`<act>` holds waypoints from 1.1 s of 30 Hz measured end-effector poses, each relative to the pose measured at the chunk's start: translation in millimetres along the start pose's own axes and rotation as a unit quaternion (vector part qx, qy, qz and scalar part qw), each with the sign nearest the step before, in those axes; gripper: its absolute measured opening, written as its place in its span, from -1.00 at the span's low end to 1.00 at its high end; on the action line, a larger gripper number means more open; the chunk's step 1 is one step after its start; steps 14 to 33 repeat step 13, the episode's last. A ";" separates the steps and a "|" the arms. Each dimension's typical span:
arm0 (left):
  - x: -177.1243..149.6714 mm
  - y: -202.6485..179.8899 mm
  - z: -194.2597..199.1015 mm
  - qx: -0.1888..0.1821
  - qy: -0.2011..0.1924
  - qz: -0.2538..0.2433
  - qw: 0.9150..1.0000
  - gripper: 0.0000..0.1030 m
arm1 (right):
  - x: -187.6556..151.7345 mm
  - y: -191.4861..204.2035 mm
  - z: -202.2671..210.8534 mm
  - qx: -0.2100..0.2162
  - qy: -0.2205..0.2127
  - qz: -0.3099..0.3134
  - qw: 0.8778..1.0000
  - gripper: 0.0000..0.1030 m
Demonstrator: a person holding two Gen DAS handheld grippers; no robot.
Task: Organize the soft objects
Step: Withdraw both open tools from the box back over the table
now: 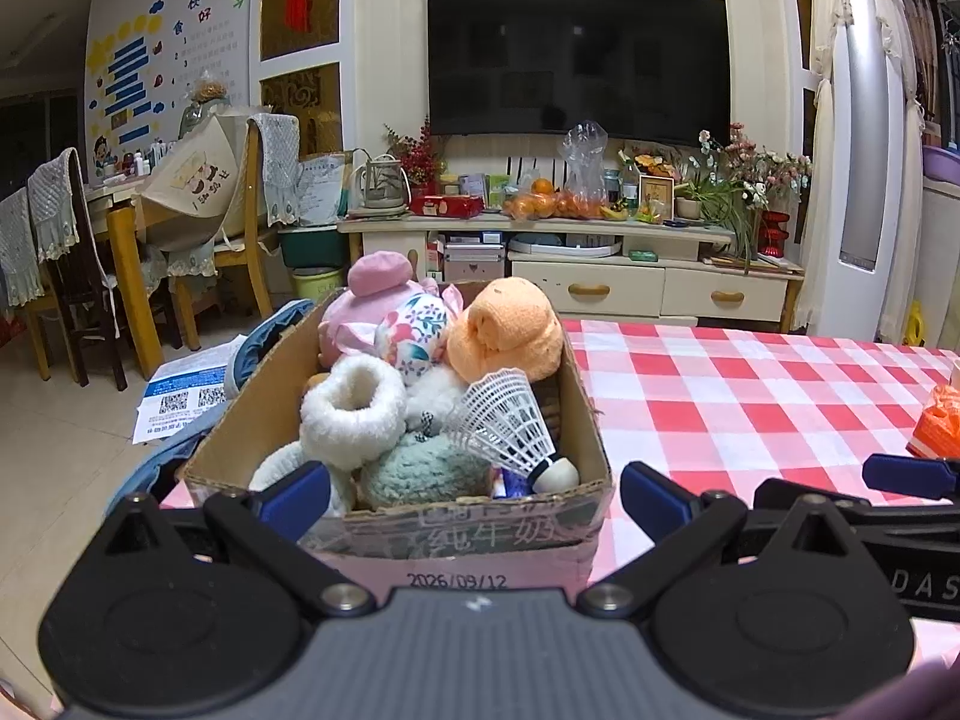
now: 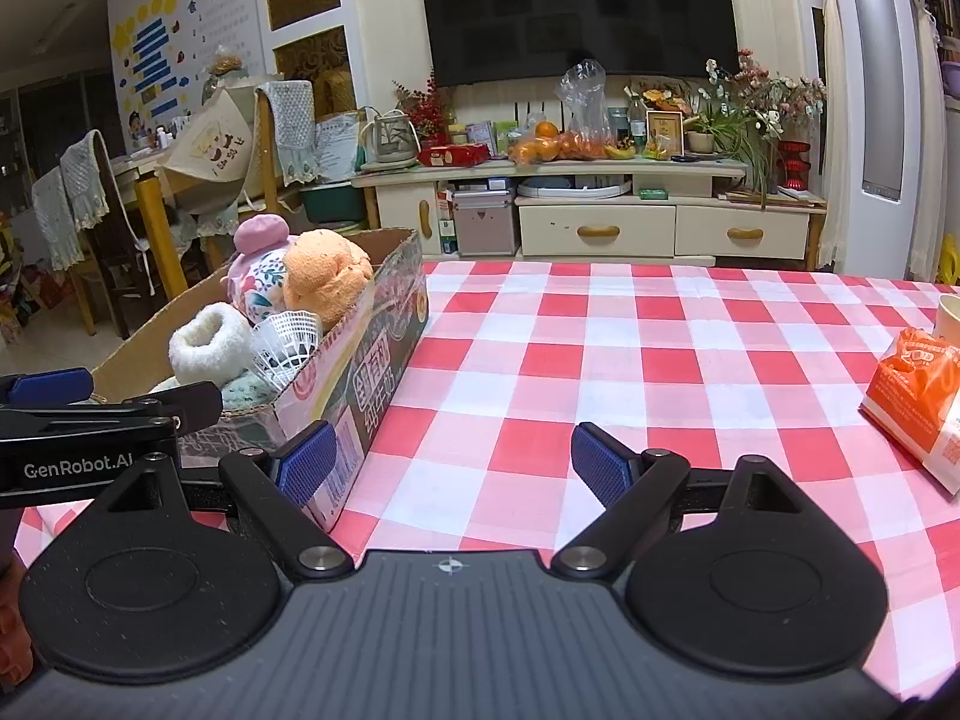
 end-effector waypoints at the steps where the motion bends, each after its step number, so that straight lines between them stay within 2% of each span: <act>1: -0.3 0.0 -0.9 0.000 0.002 0.001 1.000 0.98 | 0.4 0.4 0.3 0.000 0.000 0.000 1.000 1.00; 13: 2.7 -16.2 -3.7 -0.005 -0.012 -0.002 1.000 0.98 | 2.4 -27.9 0.4 0.000 -0.014 -0.031 0.999 1.00; 33: 2.7 -16.2 -3.7 -0.005 -0.012 -0.002 1.000 0.98 | 2.4 -27.9 0.4 0.000 -0.014 -0.031 0.999 1.00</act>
Point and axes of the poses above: each gripper's, at about its wrist camera, not at the fingertips, and z roughly against the way its jaws point, y to its left, x to its top, the point moved 1 cm from there along -z, roughly the way its jaws point, and after that the axes turned 2 degrees about -x, right-handed, at the moved point
